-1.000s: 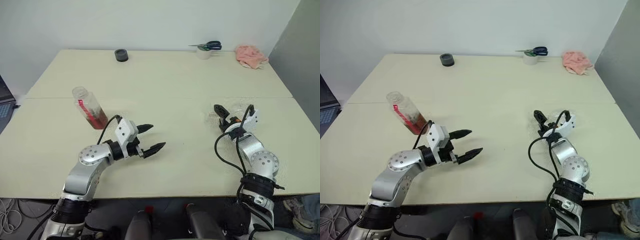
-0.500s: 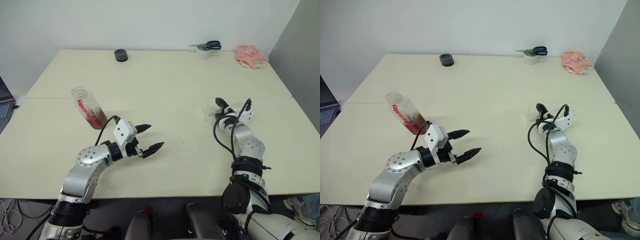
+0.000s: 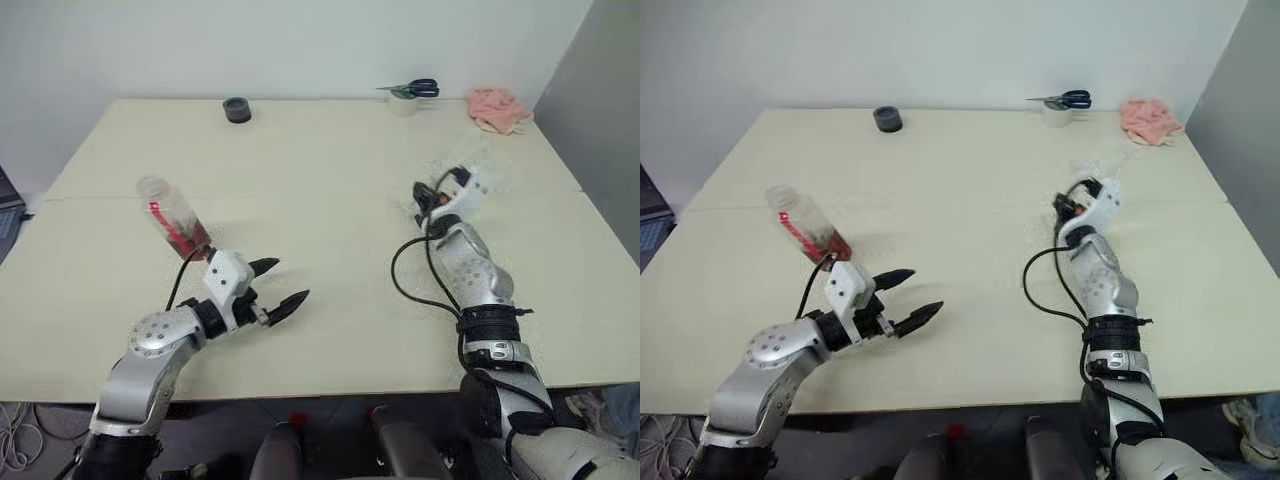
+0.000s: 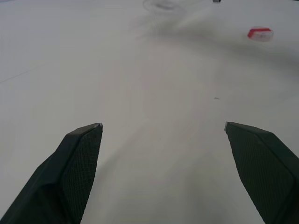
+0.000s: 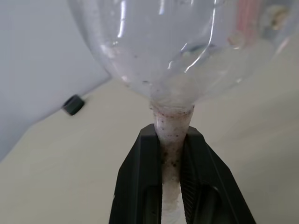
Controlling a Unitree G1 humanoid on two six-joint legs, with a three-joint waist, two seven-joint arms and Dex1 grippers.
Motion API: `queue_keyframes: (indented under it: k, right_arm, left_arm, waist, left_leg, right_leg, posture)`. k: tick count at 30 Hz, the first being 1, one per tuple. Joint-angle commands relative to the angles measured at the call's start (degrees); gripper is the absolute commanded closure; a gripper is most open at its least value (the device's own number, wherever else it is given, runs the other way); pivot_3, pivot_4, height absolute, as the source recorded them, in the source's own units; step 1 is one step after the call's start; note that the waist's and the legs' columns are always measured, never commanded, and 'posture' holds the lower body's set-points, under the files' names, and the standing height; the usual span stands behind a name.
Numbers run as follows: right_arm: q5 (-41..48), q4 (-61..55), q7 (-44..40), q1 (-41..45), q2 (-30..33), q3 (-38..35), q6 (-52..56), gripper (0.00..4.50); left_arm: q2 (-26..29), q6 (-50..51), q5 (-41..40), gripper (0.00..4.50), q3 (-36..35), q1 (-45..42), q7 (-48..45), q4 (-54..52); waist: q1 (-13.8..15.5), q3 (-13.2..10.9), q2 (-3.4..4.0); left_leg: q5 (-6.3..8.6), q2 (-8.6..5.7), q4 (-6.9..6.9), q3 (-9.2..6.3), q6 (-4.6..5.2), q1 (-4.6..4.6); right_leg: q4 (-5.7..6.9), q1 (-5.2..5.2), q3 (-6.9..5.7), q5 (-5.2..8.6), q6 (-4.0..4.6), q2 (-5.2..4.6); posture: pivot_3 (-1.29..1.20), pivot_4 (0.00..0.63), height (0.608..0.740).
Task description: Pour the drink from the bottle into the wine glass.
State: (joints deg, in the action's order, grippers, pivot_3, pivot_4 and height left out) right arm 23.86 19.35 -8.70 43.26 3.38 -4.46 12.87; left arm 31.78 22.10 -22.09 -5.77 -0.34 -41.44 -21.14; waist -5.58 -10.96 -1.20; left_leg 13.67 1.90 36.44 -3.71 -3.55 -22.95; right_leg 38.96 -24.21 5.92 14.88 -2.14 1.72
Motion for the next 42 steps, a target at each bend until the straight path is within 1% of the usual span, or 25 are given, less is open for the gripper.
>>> queue_keyframes:
  k: [1, 2, 4, 8, 11, 15, 19, 26, 31, 33, 34, 38, 42]
  right_arm:
    - [-10.8, -2.6, -8.4, 1.7, -1.0, 12.0, -11.6, 4.28]
    - [-13.8, -0.3, -9.6, 1.6, -1.6, 14.7, -15.6, 4.28]
    - [-17.7, 4.8, -10.8, 1.5, -3.1, 17.4, -22.5, 4.29]
    - [-21.1, 15.7, -10.2, 2.1, -6.6, 18.0, -32.8, 4.29]
    - [-23.7, 23.1, -9.2, 2.9, -8.2, 18.3, -37.4, 4.29]
    - [-25.1, 30.7, -9.0, 3.3, -9.6, 17.6, -38.9, 4.29]
    - [-25.2, 35.3, -10.1, 3.3, -9.8, 16.4, -38.8, 4.29]
    - [-25.3, 36.6, -12.6, 2.5, -8.9, 15.6, -38.5, 4.29]
    - [-26.6, 36.7, -12.1, 2.1, -8.9, 15.7, -38.1, 4.29]
    - [-26.6, 36.6, -11.9, 2.3, -8.9, 15.4, -38.1, 3.56]
    - [-26.6, 36.6, -11.9, 2.3, -8.9, 15.3, -38.1, 3.33]
    - [-26.7, 36.4, -12.2, 2.8, -8.6, 14.7, -38.0, 1.99]
    - [-27.0, 34.9, -13.0, 2.3, -8.0, 14.5, -38.1, 0.50]
  left_arm:
    - [0.9, 1.6, -2.5, 0.00, -4.7, 3.4, 1.7, -5.6]
    - [1.2, 2.2, -3.0, 0.00, -5.8, 4.9, 2.0, -6.7]
    - [1.6, 3.4, -4.1, 0.00, -7.8, 7.2, 2.8, -9.0]
    - [1.7, 5.5, -6.0, 0.00, -10.9, 10.5, 4.5, -12.9]
    - [1.8, 6.8, -6.8, 0.00, -12.7, 13.1, 5.7, -15.6]
    - [1.6, 8.3, -8.0, 0.00, -15.0, 16.1, 7.2, -19.0]
    - [1.9, 9.0, -8.5, 0.00, -15.5, 16.7, 7.8, -20.1]
    - [2.4, 9.8, -9.5, 0.00, -16.0, 15.4, 8.5, -20.1]
    - [2.7, 10.2, -9.7, 0.00, -15.7, 14.9, 8.8, -20.1]
    - [2.9, 10.3, -9.7, 0.00, -15.8, 14.9, 8.8, -19.9]
    - [3.1, 10.2, -9.7, 0.00, -15.9, 14.9, 8.7, -19.8]
    - [3.3, 10.1, -9.7, 0.00, -16.1, 14.8, 8.7, -19.1]
    - [2.6, 9.6, -9.7, 0.00, -16.3, 15.1, 8.9, -18.1]
  waist:
    - [-0.2, 0.0, 0.00]
    - [-0.1, 0.0, -0.03]
    - [0.0, 0.0, -0.05]
    - [1.0, 0.1, -0.13]
    - [1.0, 0.1, -0.17]
    - [0.7, 0.1, -0.20]
    - [0.7, 0.1, -0.19]
    - [0.7, 0.1, -0.20]
    - [0.7, 0.1, -0.21]
    - [0.7, 0.1, -0.21]
    - [0.7, 0.1, -0.21]
    - [0.7, 0.1, -0.20]
    - [0.7, 0.1, -0.20]
  left_leg:
    - [0.00, 0.03, -0.10, 0.01, 0.00, 0.05]
    - [0.00, 0.04, -0.16, -0.03, 0.00, 0.10]
    - [0.00, 0.11, -0.20, -0.13, -0.01, 0.10]
    - [-0.01, 0.03, -0.20, -0.17, -0.03, 0.05]
    - [-0.01, -0.19, -0.15, -0.17, -0.03, 0.04]
    - [-0.01, -0.18, -0.14, -0.08, -0.04, 0.09]
    - [-0.02, -0.10, -0.16, -0.19, -0.03, 0.11]
    - [-0.02, -0.09, -0.14, -0.22, -0.03, 0.18]
    - [-0.02, -0.10, -0.14, -0.23, -0.03, 0.18]
    - [-0.02, -0.09, -0.14, -0.23, -0.03, 0.18]
    - [-0.02, -0.09, -0.14, -0.23, -0.03, 0.18]
    - [-0.02, -0.09, -0.14, -0.23, -0.03, 0.16]
    - [-0.02, -0.09, -0.14, -0.24, -0.03, 0.16]
  right_leg:
    - [0.01, 0.00, 0.00, 0.03, 0.05, 0.02]
    - [0.02, 0.02, -0.04, 0.06, 0.11, 0.03]
    - [0.03, 0.04, -0.16, 0.13, 0.22, 0.09]
    - [0.00, 0.05, -0.22, 0.12, 0.27, -0.01]
    - [-0.02, 0.10, -0.23, 0.11, 0.29, -0.27]
    - [-0.02, 0.11, -0.21, 0.09, 0.31, -0.32]
    - [0.04, 0.10, -0.26, 0.10, 0.38, -0.16]
    - [0.05, 0.18, -0.26, 0.15, 0.29, -0.12]
    - [0.05, 0.18, -0.26, 0.11, 0.35, -0.12]
    - [0.06, 0.18, -0.27, 0.11, 0.35, -0.12]
    - [0.06, 0.18, -0.27, 0.11, 0.35, -0.12]
    - [0.05, 0.16, -0.26, 0.10, 0.37, -0.12]
    - [0.05, 0.16, -0.27, 0.09, 0.38, -0.11]
  posture:
    - [0.00, 0.150, 0.740]
    - [0.00, 0.150, 0.740]
    - [0.00, 0.150, 0.740]
    - [0.00, 0.150, 0.740]
    - [0.00, 0.150, 0.740]
    - [0.00, 0.150, 0.740]
    - [0.00, 0.150, 0.740]
    - [0.00, 0.150, 0.740]
    - [0.00, 0.150, 0.740]
    - [0.00, 0.150, 0.740]
    - [0.00, 0.150, 0.740]
    - [0.00, 0.150, 0.740]
    - [0.00, 0.150, 0.740]
